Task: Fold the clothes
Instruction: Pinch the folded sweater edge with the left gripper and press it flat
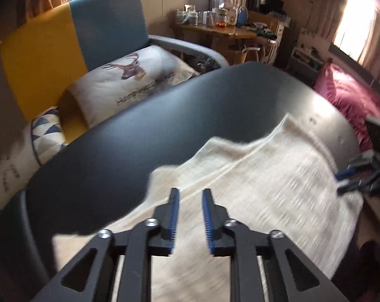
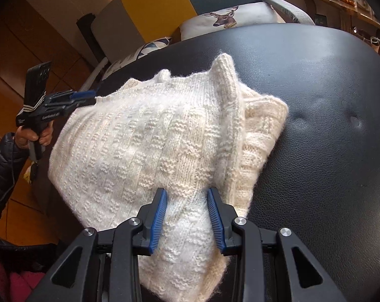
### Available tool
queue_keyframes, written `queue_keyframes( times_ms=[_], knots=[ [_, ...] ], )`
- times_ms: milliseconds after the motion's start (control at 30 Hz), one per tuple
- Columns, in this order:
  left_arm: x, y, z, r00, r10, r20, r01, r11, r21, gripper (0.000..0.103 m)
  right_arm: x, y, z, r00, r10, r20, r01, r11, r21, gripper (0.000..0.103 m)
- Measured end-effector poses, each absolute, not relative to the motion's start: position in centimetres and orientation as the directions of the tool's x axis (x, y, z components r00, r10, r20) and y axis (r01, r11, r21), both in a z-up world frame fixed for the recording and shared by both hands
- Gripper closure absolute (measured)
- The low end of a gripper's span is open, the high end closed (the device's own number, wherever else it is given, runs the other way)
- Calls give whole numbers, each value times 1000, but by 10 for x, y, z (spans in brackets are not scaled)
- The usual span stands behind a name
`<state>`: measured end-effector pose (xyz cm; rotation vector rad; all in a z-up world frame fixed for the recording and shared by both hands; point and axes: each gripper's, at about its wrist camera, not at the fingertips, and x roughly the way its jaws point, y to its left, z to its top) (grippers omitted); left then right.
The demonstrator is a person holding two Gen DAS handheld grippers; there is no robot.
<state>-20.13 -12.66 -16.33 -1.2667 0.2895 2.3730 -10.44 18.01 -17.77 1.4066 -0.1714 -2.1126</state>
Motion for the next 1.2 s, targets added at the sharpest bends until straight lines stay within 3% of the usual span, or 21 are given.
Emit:
queue_keyframes(
  times_ms=[167, 333, 367, 467, 533, 700, 833, 933, 1200],
  knots=[
    [-191, -148, -183, -369, 280, -886, -466, -881, -85, 52, -108, 167, -152, -334, -529, -780, 395, -830, 394, 69],
    [-194, -137, -192, -350, 310, -884, -448, -884, -132, 49, -122, 121, -123, -349, -517, -782, 484, -814, 322, 69],
    [-196, -133, -196, -350, 299, -888, -447, -886, -122, 51, -125, 107, -125, -341, -505, -793, 501, -811, 301, 69],
    [-197, -124, -204, -355, 293, -888, -441, -890, -117, 82, -132, 68, -138, -316, -467, -826, 540, -804, 248, 69],
    [-195, -124, -204, -378, 297, -877, -421, -899, -123, 95, -134, 47, -150, -296, -448, -844, 559, -797, 227, 69],
    [-186, -133, -197, -459, 298, -837, -359, -924, -132, 98, -136, 21, -162, -311, -448, -838, 568, -795, 214, 69],
    [-185, -131, -185, -542, 253, -801, -319, -944, -82, 98, -146, 12, -174, -327, -367, -871, 537, -831, 149, 69],
    [-199, -129, -200, -539, 205, -817, -295, -955, -46, 98, -143, 11, -183, -329, -345, -879, 544, -830, 123, 69],
    [-202, -161, -197, -531, 301, -792, -218, -952, -215, 91, -140, 18, -181, -344, -369, -863, 536, -832, 142, 69]
  ],
)
